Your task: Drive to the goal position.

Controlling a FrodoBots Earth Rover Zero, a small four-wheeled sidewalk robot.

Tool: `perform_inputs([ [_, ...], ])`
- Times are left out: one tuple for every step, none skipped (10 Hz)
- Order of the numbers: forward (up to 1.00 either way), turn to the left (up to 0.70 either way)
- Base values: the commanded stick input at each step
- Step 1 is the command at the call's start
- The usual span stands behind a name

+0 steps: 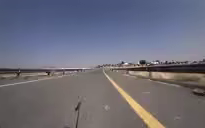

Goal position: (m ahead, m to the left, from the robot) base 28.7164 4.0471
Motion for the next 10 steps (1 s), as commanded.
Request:
perform_inputs([
  [1.00, 0.00],
  [1.00, 0.00],
  [1.00, 0.00],
  [1.00, 0.00],
  [1.00, 0.00],
  [1.00, 0.00],
  [1.00, 0.00],
  [1.00, 0.00],
  [1.00, 0.00],
  [1.00, 0.00],
])
